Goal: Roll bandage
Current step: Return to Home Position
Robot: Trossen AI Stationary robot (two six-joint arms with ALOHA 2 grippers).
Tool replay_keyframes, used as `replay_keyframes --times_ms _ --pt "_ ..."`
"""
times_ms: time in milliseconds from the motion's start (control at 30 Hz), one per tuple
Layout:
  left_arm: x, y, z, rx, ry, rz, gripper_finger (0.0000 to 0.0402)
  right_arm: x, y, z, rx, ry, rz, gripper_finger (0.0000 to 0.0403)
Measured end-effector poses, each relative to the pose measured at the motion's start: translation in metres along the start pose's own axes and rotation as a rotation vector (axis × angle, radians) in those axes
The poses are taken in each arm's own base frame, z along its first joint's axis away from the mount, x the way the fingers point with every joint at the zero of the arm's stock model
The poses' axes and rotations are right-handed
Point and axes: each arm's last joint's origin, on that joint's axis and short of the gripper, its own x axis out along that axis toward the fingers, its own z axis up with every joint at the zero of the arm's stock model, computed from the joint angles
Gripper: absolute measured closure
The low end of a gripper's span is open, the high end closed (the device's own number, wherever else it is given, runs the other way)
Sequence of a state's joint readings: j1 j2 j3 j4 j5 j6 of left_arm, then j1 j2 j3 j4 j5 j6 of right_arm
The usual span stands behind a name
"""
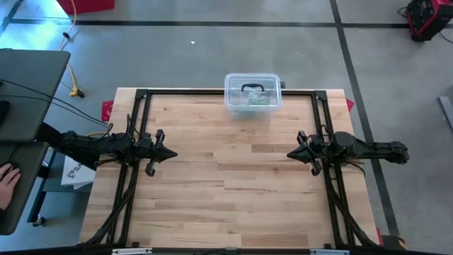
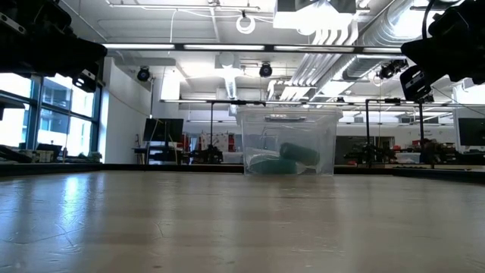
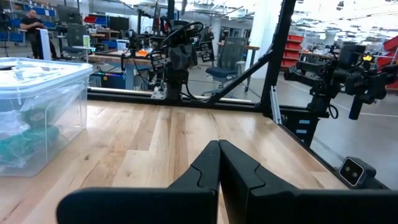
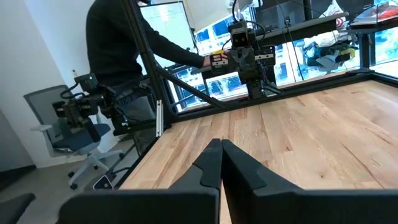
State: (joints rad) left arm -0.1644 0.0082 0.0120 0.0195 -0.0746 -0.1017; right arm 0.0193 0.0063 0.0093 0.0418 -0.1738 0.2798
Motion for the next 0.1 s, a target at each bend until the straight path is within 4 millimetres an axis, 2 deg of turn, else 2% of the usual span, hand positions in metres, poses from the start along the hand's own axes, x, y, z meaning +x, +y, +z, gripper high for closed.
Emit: replay_keyframes --times_ms 100 --pt "0.0 0.0 0.0 0.0 0.0 0.0 0.0402 0.0 0.0 0.0 0.0 0.0 0.0 0.0402"
